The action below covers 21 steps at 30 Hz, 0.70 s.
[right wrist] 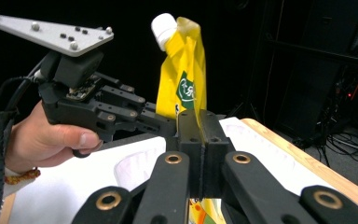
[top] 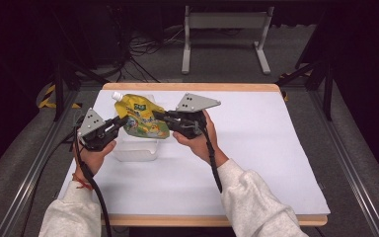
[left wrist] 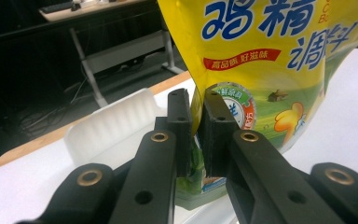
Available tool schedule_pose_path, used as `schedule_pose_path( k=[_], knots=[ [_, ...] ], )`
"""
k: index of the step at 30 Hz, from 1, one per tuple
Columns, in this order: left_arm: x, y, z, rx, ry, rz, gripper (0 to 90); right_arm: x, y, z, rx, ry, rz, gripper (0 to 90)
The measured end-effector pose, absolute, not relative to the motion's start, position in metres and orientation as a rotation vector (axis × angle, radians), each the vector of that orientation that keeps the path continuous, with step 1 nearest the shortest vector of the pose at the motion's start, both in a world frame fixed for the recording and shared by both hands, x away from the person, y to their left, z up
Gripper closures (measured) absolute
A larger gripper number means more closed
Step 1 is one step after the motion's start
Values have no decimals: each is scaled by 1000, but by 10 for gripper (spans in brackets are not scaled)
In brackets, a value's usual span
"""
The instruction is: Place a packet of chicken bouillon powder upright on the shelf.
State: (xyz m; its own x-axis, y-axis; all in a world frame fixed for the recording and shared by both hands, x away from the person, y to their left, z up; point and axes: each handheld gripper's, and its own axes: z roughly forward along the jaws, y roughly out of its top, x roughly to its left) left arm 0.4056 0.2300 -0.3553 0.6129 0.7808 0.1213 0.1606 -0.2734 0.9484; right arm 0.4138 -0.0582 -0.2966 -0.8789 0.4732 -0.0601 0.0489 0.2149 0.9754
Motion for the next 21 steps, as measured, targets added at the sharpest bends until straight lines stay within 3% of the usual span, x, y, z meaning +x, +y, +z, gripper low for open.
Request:
schedule_pose_path(
  k=[21],
  knots=[
    [413,252,-371,1761,828,736,830,429,-30,-315,495,2204,1716,898]
  ],
)
